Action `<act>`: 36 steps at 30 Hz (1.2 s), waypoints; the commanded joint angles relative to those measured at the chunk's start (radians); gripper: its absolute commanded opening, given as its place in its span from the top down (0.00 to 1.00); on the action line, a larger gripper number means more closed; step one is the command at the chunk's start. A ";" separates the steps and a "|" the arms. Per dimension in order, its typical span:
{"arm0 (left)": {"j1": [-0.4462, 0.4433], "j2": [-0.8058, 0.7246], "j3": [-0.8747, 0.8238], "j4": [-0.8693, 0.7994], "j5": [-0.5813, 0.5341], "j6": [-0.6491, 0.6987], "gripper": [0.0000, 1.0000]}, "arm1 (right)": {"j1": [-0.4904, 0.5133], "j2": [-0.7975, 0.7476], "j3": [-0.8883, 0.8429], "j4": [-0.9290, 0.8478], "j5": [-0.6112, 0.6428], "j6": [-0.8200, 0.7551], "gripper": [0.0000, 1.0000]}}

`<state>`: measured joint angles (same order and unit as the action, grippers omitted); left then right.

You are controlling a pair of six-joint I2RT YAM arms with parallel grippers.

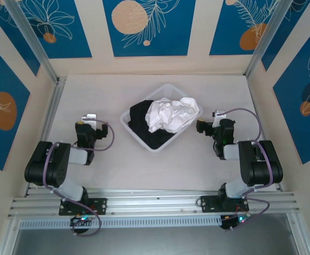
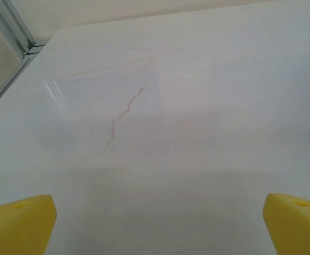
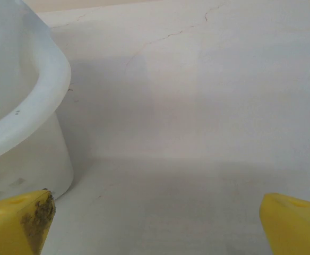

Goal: Fold the inside-out t-shirt

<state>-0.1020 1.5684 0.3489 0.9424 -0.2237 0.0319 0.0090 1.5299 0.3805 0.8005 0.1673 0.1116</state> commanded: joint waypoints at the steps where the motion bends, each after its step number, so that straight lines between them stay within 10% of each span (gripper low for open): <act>1: 0.012 -0.011 0.012 0.015 0.021 -0.011 0.00 | 0.003 -0.007 0.025 0.027 -0.011 -0.001 0.01; 25: 0.012 -0.033 0.006 0.009 -0.016 -0.027 0.00 | 0.001 -0.010 0.024 0.031 -0.021 0.000 0.01; 32: 0.016 -0.374 0.108 -0.436 -0.071 -0.121 0.00 | -0.012 -0.280 0.110 -0.366 0.125 0.147 0.01; 36: 0.015 -0.509 0.205 -0.678 0.115 -0.279 0.00 | -0.049 -0.493 0.142 -0.573 0.049 0.327 0.04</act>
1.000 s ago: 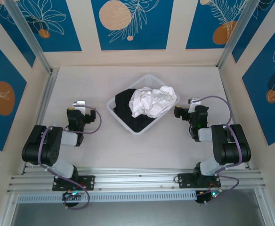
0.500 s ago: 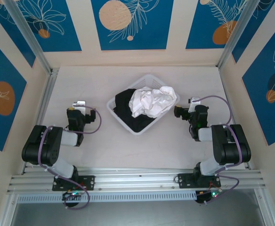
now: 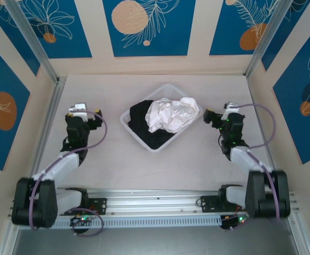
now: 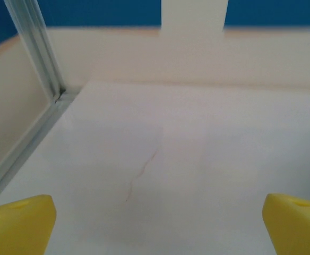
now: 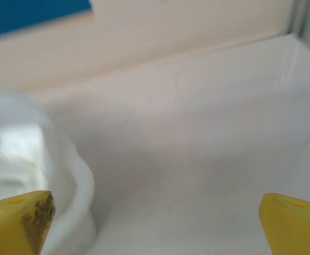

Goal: Fold the inside-out t-shirt

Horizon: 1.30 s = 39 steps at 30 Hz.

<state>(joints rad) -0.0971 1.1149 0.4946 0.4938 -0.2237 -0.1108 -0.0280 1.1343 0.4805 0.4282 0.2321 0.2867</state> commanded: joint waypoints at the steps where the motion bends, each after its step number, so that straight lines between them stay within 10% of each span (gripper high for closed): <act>1: 0.011 -0.071 0.073 -0.251 0.207 -0.185 0.00 | 0.013 -0.129 0.063 -0.242 -0.060 0.148 0.07; 4: -0.001 -0.081 0.078 -0.231 0.421 -0.291 0.00 | 0.202 -0.123 0.162 -0.383 -0.075 0.049 0.09; 9: -0.026 -0.078 0.077 -0.244 0.473 -0.346 0.00 | 0.449 0.052 0.344 -0.592 -0.031 -0.036 0.02; 16: -0.034 -0.080 0.067 -0.309 0.430 -0.342 0.00 | 0.483 0.455 0.619 -0.692 -0.001 -0.026 0.00; 18: -0.035 -0.089 0.068 -0.330 0.419 -0.345 0.00 | 0.474 0.578 0.719 -0.734 -0.020 -0.023 0.11; 21: -0.034 -0.112 0.065 -0.359 0.413 -0.352 0.00 | 0.470 0.665 0.822 -0.760 -0.098 -0.034 0.56; 25: -0.036 -0.134 0.039 -0.359 0.371 -0.377 0.00 | 0.474 0.527 0.837 -0.708 -0.107 -0.078 0.92; 39: -0.210 0.212 -0.039 0.069 0.689 -0.717 0.05 | 0.438 0.122 0.866 -0.676 -0.118 -0.153 0.98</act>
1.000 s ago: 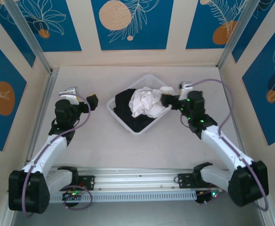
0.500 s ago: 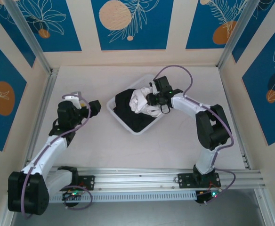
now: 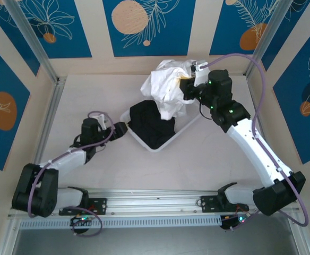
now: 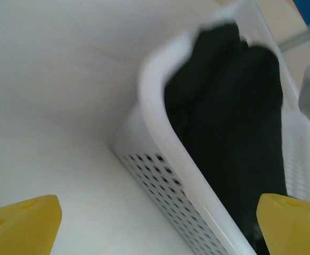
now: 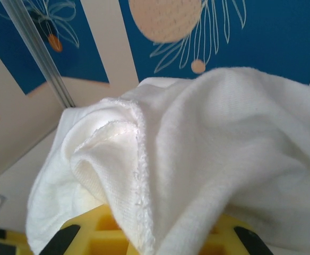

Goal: Fold the inside-out t-shirt

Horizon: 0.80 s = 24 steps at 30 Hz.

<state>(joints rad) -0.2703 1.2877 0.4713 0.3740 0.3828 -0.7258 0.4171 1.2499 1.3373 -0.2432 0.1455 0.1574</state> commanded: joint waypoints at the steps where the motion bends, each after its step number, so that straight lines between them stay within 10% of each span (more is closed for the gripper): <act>1: -0.060 0.076 0.002 0.199 0.088 -0.107 0.05 | -0.009 0.000 0.009 -0.001 -0.039 -0.022 0.98; 15: -0.491 0.704 0.671 0.354 0.176 -0.191 0.11 | -0.159 -0.030 0.171 -0.096 0.129 0.058 0.98; 24: -0.427 0.424 0.462 0.040 0.070 0.087 0.09 | -0.119 0.055 0.243 -0.057 -0.052 0.061 0.98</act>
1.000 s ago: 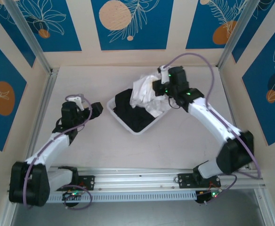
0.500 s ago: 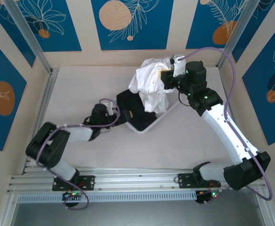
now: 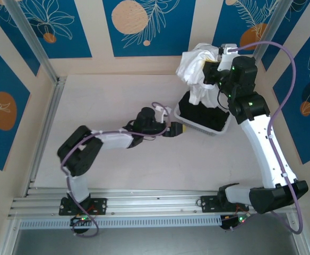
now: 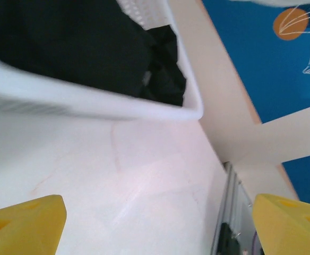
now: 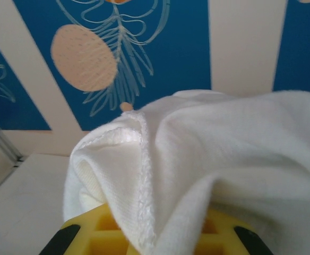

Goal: Fold the inside-out t-shirt

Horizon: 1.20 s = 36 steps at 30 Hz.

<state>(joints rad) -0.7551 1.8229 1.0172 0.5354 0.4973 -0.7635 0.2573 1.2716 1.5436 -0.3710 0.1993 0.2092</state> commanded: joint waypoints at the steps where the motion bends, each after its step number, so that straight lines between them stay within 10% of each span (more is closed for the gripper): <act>1: 0.084 -0.164 -0.132 -0.158 -0.065 0.147 0.09 | 0.067 0.057 0.041 0.094 -0.152 0.006 0.98; 10: 0.365 -0.721 -0.382 -0.582 -0.439 0.305 0.05 | 0.322 0.417 0.193 0.016 -0.174 -0.066 0.89; 14: 0.369 -0.911 -0.402 -0.726 -0.595 0.349 0.02 | 0.320 0.513 0.152 -0.001 -0.138 -0.048 0.44; 18: 0.369 -1.010 -0.442 -0.748 -0.615 0.359 0.01 | 0.290 0.489 0.055 0.024 0.040 -0.059 0.20; 36: 0.368 -0.903 -0.474 -0.642 -0.512 0.337 0.01 | 0.113 0.821 0.205 -0.160 0.282 0.041 0.20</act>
<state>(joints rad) -0.3882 0.9253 0.5560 -0.1333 -0.0299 -0.4347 0.3965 2.0655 1.7191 -0.4652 0.4587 0.2176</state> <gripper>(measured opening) 0.989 0.806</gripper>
